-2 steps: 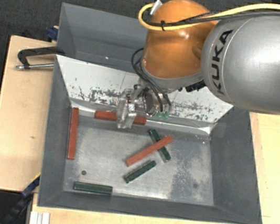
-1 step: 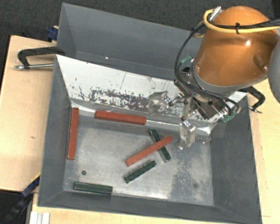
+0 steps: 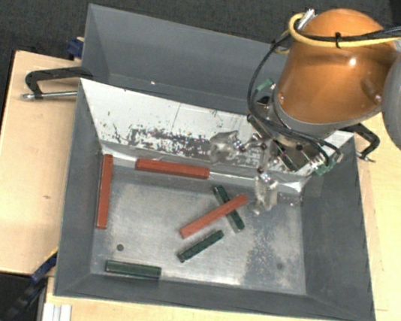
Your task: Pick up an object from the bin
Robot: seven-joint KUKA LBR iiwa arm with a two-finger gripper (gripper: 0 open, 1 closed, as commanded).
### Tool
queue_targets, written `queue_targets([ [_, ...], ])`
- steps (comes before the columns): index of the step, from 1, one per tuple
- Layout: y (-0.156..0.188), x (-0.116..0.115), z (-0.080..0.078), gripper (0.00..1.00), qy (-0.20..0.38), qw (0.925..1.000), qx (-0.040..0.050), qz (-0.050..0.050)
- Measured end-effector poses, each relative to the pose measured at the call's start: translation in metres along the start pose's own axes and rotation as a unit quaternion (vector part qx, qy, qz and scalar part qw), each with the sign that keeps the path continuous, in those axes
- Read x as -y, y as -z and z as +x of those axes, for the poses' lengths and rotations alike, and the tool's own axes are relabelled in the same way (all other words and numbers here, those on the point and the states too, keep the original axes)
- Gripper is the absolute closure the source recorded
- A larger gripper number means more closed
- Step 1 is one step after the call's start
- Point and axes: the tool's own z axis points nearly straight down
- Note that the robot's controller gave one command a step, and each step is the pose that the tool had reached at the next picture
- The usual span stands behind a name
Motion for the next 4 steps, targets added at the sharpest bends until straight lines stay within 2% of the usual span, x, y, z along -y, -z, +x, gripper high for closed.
queue_targets([
  [1,-0.037,-0.006,0.003,0.00,0.036,0.9993,0.0027,0.002],
  [2,-0.103,-0.029,0.016,0.00,0.112,0.9937,0.0014,0.001],
  [3,-0.168,-0.016,-0.011,0.00,0.206,0.9786,0.0031,0.003],
  [4,-0.182,-0.017,0.016,1.00,0.326,0.9455,-0.0002,0.001],
])
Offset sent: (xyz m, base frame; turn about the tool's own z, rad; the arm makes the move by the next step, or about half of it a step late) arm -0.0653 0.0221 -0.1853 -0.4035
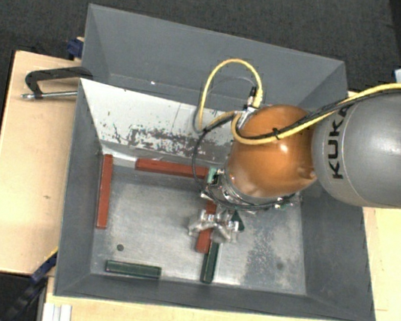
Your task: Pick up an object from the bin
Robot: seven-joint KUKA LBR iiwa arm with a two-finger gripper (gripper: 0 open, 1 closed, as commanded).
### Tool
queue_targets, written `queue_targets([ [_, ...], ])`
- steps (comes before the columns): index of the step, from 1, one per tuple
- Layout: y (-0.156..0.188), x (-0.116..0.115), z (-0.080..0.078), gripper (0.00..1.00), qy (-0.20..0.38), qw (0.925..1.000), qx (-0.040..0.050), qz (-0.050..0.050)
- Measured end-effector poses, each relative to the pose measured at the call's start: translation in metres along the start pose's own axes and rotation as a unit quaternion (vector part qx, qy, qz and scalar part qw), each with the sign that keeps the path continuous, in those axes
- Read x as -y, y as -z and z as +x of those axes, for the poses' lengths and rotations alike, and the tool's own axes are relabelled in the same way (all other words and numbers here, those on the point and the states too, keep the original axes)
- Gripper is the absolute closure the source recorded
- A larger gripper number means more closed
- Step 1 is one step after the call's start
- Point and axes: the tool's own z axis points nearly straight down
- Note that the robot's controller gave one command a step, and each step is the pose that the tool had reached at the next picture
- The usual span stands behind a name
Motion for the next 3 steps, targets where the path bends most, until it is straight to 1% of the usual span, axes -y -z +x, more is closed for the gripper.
queue_targets([
  [2,0.001,0.000,0.000,1.00,0.000,1.0000,0.0000,-0.001],
  [3,0.038,0.009,0.022,1.00,0.012,0.9999,0.0030,0.004],
])
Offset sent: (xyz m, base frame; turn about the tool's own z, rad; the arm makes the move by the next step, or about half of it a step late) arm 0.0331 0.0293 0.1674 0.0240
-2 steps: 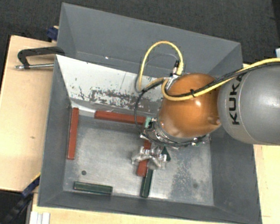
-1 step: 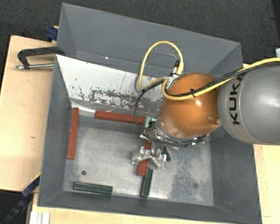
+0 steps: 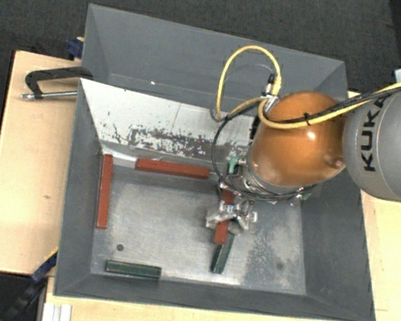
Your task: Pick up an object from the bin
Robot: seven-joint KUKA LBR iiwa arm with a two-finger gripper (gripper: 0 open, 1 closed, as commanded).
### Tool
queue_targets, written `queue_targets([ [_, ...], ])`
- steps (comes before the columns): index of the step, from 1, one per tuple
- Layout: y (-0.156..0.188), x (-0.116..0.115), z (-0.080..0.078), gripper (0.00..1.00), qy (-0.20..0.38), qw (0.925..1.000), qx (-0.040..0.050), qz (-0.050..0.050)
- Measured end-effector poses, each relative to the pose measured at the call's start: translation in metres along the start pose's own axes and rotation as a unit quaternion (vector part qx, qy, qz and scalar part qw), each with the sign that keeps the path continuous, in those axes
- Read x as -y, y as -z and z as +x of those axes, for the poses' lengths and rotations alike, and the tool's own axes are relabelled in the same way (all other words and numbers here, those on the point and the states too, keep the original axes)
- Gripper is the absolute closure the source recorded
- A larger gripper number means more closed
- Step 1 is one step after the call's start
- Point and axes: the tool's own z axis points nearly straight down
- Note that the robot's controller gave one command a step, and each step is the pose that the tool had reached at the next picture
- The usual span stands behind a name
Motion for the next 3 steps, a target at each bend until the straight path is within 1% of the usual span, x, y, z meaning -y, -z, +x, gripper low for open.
queue_targets([
  [1,-0.008,0.003,0.011,1.00,0.000,1.0000,-0.0007,0.001],
  [2,-0.027,0.008,0.000,1.00,0.017,0.9999,-0.0020,-0.004],
  [3,0.106,0.052,0.016,1.00,0.054,0.9986,-0.0012,-0.003],
])
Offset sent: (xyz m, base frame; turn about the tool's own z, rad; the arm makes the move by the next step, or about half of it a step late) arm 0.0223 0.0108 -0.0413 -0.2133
